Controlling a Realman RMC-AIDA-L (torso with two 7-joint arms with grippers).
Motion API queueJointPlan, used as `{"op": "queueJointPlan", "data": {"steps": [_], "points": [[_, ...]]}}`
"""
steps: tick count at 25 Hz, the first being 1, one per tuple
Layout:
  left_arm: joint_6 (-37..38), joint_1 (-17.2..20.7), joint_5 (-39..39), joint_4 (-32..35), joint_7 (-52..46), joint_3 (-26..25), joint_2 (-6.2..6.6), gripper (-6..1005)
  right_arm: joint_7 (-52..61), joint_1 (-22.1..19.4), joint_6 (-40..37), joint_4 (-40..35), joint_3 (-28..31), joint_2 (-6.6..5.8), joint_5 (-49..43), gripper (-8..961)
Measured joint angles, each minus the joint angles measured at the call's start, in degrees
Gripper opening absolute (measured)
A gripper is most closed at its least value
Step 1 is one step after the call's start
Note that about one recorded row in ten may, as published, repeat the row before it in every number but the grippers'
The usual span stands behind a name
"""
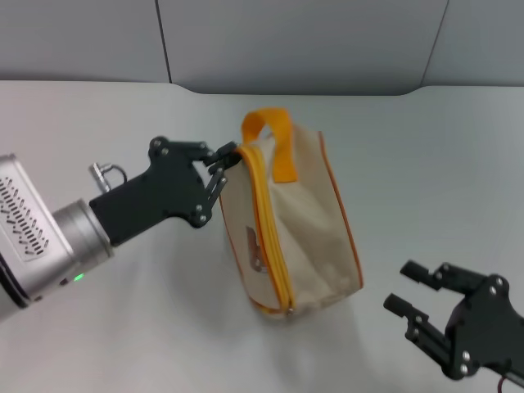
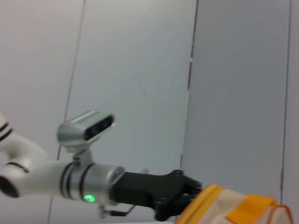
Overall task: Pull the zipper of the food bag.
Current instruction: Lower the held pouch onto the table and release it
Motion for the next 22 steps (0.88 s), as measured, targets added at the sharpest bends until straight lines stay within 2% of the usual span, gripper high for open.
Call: {"op": "queueJointPlan", "data": {"steps": [2,5,7,10,13,16,17,18,19,21,22], "points": [[1.16,0.85,-2.82,-4.2,-0.44,0.07,-0.07,40,3.59,1.44,1.58,-1.1,0.56,0.04,0.02,213],[3.29,2.0,-5.28,-6.81,-0.55,0.34,-0.11,41,6.33,2.34,2.17,-2.03,0.57,0.04,0.04,308],[8.69,4.19,-6.71,-9.87,-0.55,0.89,-0.12,41,9.61,3.11,1.96,-3.51,0.31,-0.01,0.03,385],[11.52,5.92,-6.71,-10.2,-0.55,1.25,-0.12,41,11.19,3.47,1.13,-4.5,0.18,-0.02,0.03,522],[13.18,7.96,-6.64,-8.91,-3.94,1.7,0.25,97,14.89,4.52,0.14,-6.82,0.12,-0.06,-0.11,656],[13.61,8.11,-5.11,-7.52,-10.18,2.79,1.41,167,18.32,5.55,-0.59,-9.32,-0.24,-0.13,-0.53,790],[14.33,8.16,-2.52,-5.89,-13.73,3.18,2.24,200,19.66,6.05,-1.63,-10.73,-1.4,-0.14,-0.66,794],[14.33,8.16,-2.52,-5.89,-13.73,3.18,2.24,233,19.66,6.05,-1.63,-10.73,-1.4,-0.14,-0.66,797],[15.35,8.76,1.05,-2.98,-17.7,3.01,3.17,266,20.51,6.24,-2.33,-11.58,-2.3,-0.14,-0.66,801],[15.35,8.76,1.05,-2.98,-17.7,3.01,3.17,332,23.06,6.57,-3.52,-13.46,-4.53,-0.14,-0.66,801],[18.31,9.43,8.53,2.16,-24.16,2.68,4.92,365,26.26,6.84,-4.75,-16.0,-7.61,-0.15,-0.67,801]]}}
